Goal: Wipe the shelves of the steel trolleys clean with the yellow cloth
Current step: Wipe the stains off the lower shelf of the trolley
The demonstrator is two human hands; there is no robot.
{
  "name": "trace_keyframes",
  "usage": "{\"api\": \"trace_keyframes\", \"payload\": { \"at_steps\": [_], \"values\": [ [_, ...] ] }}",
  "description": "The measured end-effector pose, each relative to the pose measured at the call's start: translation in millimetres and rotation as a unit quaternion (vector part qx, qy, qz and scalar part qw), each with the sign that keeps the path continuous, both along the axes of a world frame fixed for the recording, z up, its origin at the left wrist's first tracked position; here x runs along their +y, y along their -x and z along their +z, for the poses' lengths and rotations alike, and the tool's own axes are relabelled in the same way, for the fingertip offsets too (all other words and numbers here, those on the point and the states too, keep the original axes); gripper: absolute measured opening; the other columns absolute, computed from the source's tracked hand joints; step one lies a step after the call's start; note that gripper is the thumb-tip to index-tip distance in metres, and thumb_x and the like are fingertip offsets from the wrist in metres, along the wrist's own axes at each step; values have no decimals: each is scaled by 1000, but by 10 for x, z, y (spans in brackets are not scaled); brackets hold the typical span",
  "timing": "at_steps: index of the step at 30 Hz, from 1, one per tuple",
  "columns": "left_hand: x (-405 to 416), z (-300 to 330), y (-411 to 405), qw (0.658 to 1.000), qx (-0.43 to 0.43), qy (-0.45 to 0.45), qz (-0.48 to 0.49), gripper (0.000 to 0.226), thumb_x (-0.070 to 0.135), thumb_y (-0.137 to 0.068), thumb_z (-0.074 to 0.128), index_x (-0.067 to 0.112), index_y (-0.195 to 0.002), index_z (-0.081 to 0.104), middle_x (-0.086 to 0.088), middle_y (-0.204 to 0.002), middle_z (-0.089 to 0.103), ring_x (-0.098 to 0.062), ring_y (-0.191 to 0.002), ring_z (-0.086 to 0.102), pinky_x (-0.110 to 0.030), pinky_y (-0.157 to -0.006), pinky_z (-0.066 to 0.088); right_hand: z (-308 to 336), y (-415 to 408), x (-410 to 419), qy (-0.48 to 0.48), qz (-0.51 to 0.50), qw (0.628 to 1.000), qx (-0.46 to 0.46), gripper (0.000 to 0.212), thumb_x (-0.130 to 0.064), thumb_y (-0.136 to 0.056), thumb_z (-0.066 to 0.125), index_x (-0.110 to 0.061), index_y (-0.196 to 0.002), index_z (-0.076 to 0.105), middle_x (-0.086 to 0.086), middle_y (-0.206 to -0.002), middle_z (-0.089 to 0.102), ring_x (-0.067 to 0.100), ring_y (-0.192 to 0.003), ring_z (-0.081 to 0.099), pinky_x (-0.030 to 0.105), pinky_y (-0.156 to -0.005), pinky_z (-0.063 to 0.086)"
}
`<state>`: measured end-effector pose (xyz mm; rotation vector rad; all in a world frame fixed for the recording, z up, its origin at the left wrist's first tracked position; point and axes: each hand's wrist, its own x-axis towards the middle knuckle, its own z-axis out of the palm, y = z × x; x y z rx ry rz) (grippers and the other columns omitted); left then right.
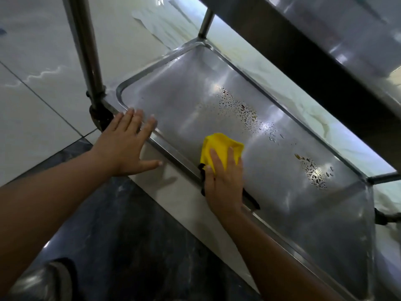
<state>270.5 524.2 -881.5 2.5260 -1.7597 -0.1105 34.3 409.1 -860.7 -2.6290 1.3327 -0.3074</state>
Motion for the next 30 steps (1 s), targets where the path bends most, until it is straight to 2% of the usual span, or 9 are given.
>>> {"api": "trace_keyframes", "payload": {
  "at_steps": [3,7,12,15,17,20,24,28,30],
  "values": [
    [-19,-16,-37,999,-9,-19,24,117,89,-65,5,9,-148,-18,-13,-160,-13,-26,-147,-12,-40,-117,-8,-5,-524,96,20,65,997,41,51,-44,-99,32,-34,-148,26,7,-159,11,36,-144,10,51,-116,14],
    [-13,-40,-101,998,-33,-45,27,115,87,-70,16,12,-147,-22,-11,-160,-15,-23,-147,-15,-45,-118,-5,3,-706,66,2,107,994,38,53,-45,-99,30,-34,-150,19,7,-160,7,38,-144,6,54,-115,14],
    [43,-42,-102,997,-64,-30,13,108,85,-75,25,20,-146,-24,-11,-161,-9,-24,-148,-8,-55,-115,-9,36,208,-179,-3,177,984,28,52,-37,-97,36,-27,-148,30,16,-156,20,42,-141,21,54,-112,25],
    [65,13,-90,992,-125,-18,-5,107,89,-68,12,25,-152,-5,-21,-159,11,-39,-146,11,-61,-114,-6,74,810,-267,-13,136,990,22,50,-39,-98,36,-34,-147,26,9,-157,20,37,-141,20,48,-112,25],
    [73,42,-76,994,-106,-20,4,108,89,-65,6,27,-154,2,-27,-156,14,-48,-143,13,-60,-115,-1,60,860,-254,-19,110,994,22,50,-42,-96,32,-34,-145,28,8,-157,19,37,-142,18,47,-112,23],
    [65,23,-43,998,-60,-4,10,108,90,-64,7,30,-153,-6,-28,-157,7,-48,-144,5,-53,-118,0,36,467,-248,-32,74,997,4,50,-39,-95,35,-29,-143,36,13,-156,21,40,-142,17,52,-115,19],
    [85,2,-70,998,-58,7,5,107,90,-68,13,28,-152,-12,-24,-158,6,-44,-145,4,-51,-119,2,43,-481,-376,-35,120,992,19,49,-39,-96,34,-31,-145,36,12,-157,18,39,-142,17,50,-114,18],
    [16,4,32,995,-16,61,71,112,82,-72,31,7,-152,8,-22,-157,17,-39,-146,10,-45,-120,3,17,-1681,-535,-98,206,974,-3,42,-37,-100,36,-38,-142,37,4,-159,18,28,-146,12,48,-115,13],
    [-43,-18,89,992,1,77,103,110,76,-75,28,0,-150,1,-21,-159,10,-35,-148,5,-43,-121,0,0,-2194,-577,-143,229,963,0,41,-42,-99,34,-42,-140,38,1,-159,17,27,-146,9,48,-117,9]
  ]
}}
